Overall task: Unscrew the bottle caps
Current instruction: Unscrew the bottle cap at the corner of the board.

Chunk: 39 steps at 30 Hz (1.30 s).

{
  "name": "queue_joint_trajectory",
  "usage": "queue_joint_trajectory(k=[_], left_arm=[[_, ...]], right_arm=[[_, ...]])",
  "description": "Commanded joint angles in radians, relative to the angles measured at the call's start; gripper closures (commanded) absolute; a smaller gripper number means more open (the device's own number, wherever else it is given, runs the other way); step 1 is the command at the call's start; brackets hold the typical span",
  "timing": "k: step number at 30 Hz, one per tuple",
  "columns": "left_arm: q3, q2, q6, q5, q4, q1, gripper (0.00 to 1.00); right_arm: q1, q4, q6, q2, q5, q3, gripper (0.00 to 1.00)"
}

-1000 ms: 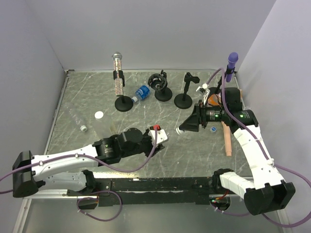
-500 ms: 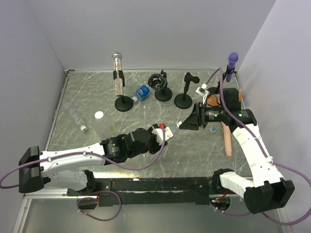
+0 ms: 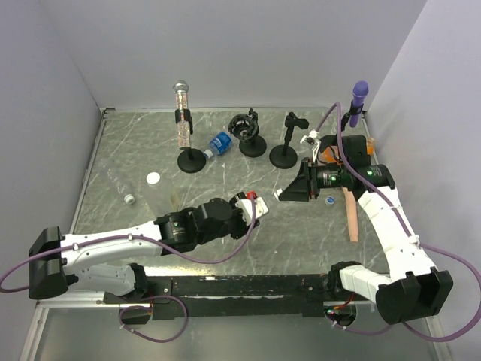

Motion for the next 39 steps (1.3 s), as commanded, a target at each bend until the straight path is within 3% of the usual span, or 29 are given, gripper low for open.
queue_joint_trajectory(k=[1, 6, 9, 13, 22, 26, 28, 31, 33, 39], left_arm=[[0.015, -0.037, -0.022, 0.2, 0.023, 0.02, 0.78], [-0.022, -0.097, -0.13, 0.569, 0.057, 0.131, 0.78], [-0.04, -0.131, -0.177, 0.698, 0.083, 0.193, 0.77], [-0.018, -0.122, -0.192, 0.811, 0.045, 0.236, 0.77], [0.012, -0.096, -0.131, 0.705, -0.011, 0.239, 0.78], [0.006, -0.119, -0.115, 0.63, -0.015, 0.238, 0.78], [-0.002, -0.134, -0.081, 0.601, -0.018, 0.238, 0.78], [-0.008, -0.155, -0.068, 0.561, -0.034, 0.235, 0.78], [-0.013, -0.16, -0.056, 0.509, -0.047, 0.224, 0.79], [-0.017, -0.152, -0.028, 0.331, -0.075, 0.15, 0.79]], right_arm=[[0.016, -0.183, -0.401, 0.008, -0.142, 0.089, 0.91], [0.058, -0.412, -0.832, 0.012, -0.151, 0.14, 0.92], [0.075, -0.475, -1.053, -0.018, -0.139, 0.145, 0.91], [0.114, -0.415, -1.184, -0.103, -0.085, 0.1, 0.88], [0.131, -0.377, -1.131, -0.11, -0.088, 0.079, 0.85], [0.132, -0.318, -1.028, -0.129, -0.079, 0.062, 0.78], [0.131, -0.271, -0.958, -0.144, -0.065, 0.059, 0.62], [0.128, -0.155, -0.748, -0.167, 0.005, 0.056, 0.26], [0.115, -0.116, -0.669, -0.183, 0.037, 0.072, 0.14], [0.045, -0.068, -0.491, -0.196, 0.044, 0.135, 0.04]])
